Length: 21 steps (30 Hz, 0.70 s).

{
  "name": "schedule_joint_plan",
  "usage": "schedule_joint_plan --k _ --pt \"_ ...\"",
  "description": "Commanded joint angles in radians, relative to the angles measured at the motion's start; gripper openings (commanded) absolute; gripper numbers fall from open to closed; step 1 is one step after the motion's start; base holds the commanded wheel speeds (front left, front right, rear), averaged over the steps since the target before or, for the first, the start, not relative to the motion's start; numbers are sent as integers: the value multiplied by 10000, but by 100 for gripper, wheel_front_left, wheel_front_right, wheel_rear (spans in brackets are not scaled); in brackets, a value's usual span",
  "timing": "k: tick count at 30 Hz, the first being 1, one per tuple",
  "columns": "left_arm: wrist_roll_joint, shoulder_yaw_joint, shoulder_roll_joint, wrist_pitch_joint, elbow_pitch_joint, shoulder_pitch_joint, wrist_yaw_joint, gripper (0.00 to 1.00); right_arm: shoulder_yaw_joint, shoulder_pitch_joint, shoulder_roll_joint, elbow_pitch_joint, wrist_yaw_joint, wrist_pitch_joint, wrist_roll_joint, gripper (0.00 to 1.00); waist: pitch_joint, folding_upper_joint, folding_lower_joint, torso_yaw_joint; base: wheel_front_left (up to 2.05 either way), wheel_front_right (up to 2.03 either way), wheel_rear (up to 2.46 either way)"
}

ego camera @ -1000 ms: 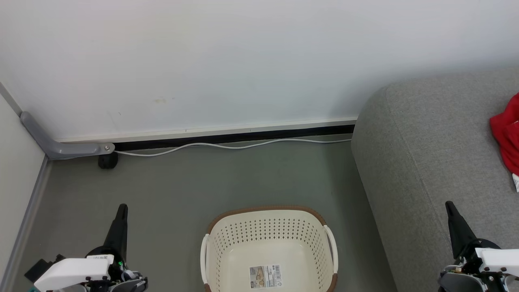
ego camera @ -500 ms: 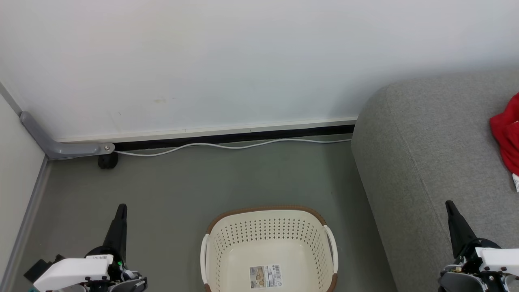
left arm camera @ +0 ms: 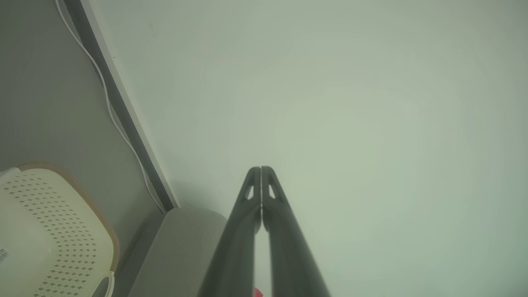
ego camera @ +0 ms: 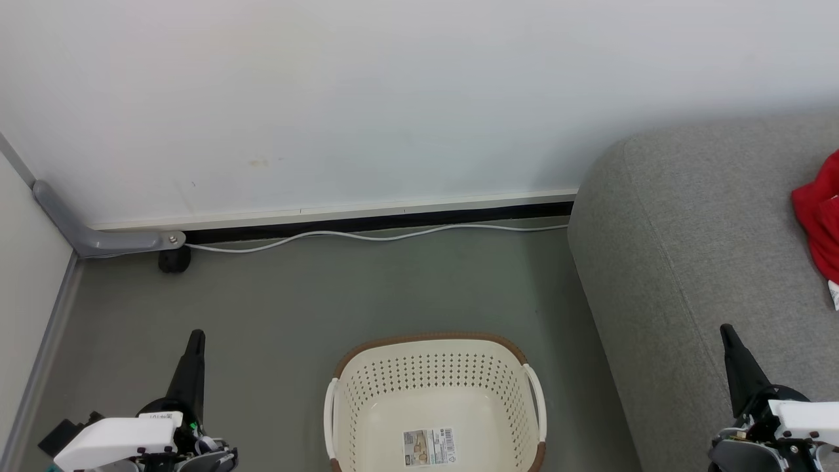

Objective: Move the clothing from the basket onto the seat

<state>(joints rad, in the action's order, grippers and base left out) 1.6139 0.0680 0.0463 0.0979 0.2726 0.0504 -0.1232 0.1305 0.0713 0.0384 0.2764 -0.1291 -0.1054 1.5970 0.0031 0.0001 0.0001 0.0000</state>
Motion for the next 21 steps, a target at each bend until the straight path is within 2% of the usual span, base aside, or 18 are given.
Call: schedule_joint_plan --k 1,21 --pt "39 347 123 64 -277 567 -75 0 -165 366 118 -317 -16 -80 115 0 0 -1 0 0 0 0 0" --pt "15 376 103 87 -276 569 -75 0 -166 366 118 -317 -16 -79 116 0 0 -1 0 0 0 0 0"
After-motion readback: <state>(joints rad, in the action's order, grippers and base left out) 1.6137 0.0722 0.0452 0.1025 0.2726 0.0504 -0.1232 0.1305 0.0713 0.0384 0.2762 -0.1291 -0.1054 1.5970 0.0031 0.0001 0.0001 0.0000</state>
